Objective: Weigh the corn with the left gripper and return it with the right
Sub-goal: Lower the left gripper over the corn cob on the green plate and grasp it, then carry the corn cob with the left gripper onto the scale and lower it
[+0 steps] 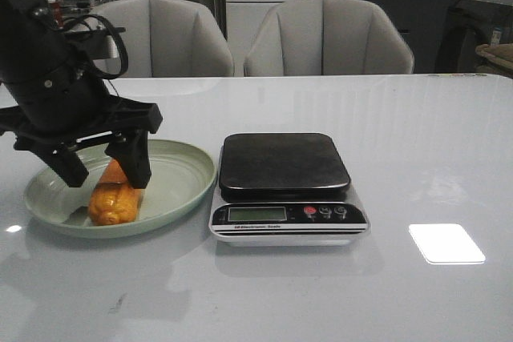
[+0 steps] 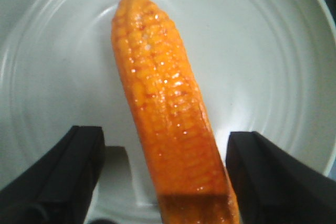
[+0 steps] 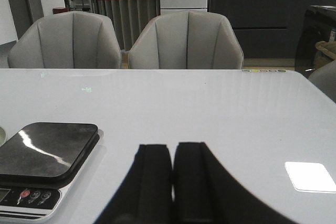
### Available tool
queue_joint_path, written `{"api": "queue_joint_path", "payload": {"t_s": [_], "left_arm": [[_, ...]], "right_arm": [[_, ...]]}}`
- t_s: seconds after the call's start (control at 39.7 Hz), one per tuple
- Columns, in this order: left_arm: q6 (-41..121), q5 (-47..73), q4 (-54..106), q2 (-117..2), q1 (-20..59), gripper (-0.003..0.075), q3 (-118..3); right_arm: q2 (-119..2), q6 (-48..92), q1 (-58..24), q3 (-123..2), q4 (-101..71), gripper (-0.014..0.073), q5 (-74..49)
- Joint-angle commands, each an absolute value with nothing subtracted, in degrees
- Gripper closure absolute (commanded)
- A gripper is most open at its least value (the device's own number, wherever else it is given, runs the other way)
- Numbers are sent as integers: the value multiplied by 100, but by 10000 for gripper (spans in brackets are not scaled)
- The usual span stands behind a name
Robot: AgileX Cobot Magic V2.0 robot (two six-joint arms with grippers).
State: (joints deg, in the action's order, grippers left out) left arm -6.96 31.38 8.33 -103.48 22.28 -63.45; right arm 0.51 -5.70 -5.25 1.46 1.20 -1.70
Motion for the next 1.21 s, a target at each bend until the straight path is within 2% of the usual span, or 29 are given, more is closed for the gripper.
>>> {"api": "queue_joint_path", "payload": {"t_s": [0.0,0.33,0.5,0.98,1.11,1.18], "left_arm": [[-602,3070,1176,-10213,2284,213,-6529],[-364,3261,1461,-10412,2344,509,-6750],[-364,3431,1929,-10390,2462,608,-7417],[-364,3140,2616,-10900,3363,596,-8448],[-364,2993,2718,-11005,3414,537,-8529],[-364,2981,2794,-11077,3425,462,-8542]], "right_arm": [[161,-530,-501,209,177,428,316],[166,-530,-501,209,177,428,317],[166,-530,-501,209,177,428,317],[166,-530,-501,209,177,428,317],[166,-530,-501,209,177,428,317],[166,-530,-501,209,177,428,317]]}}
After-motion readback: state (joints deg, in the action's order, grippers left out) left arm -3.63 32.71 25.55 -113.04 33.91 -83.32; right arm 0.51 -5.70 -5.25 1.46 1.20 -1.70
